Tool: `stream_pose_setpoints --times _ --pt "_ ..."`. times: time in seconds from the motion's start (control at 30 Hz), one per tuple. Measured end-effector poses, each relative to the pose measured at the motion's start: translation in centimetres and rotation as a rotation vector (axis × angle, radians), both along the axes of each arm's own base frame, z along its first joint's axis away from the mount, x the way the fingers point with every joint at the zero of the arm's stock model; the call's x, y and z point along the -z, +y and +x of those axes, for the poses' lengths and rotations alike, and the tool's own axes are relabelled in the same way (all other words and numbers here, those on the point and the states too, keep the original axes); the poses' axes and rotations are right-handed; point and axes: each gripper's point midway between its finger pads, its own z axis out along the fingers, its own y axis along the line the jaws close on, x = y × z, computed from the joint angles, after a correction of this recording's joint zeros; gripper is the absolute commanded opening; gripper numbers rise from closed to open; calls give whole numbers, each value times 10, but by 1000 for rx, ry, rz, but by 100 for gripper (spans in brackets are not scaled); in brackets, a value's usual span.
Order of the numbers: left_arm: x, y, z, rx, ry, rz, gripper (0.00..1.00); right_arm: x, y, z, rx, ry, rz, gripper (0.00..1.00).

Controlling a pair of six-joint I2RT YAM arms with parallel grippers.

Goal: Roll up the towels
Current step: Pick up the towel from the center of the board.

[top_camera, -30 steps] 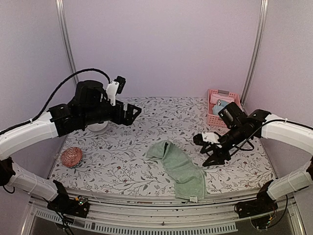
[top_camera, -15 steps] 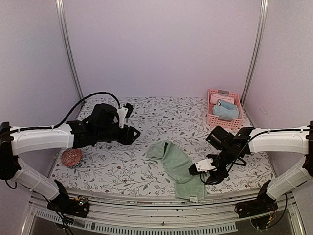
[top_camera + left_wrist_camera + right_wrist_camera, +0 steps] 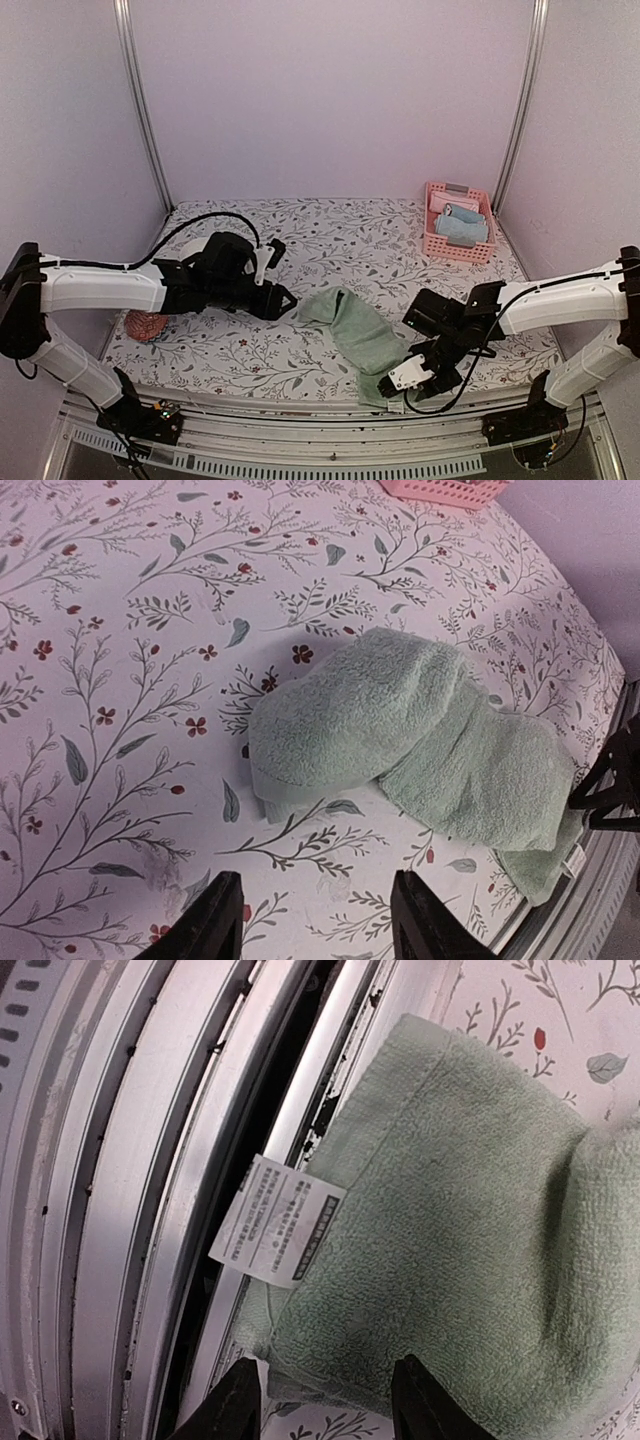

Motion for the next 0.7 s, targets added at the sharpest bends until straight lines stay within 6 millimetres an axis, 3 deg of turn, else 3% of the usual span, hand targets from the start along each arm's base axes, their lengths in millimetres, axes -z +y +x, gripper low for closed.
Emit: stream_pose_setpoints --times 0.17,0.43,0.7 --pt "4 -3 -1 10 11 2 53 20 -4 -7 -22 -9 -56 42" --pt "4 -5 -2 6 20 -6 53 19 7 -3 -6 -30 -41 26" --pt "4 -5 -2 5 23 -9 52 7 28 -4 33 28 -2 30"
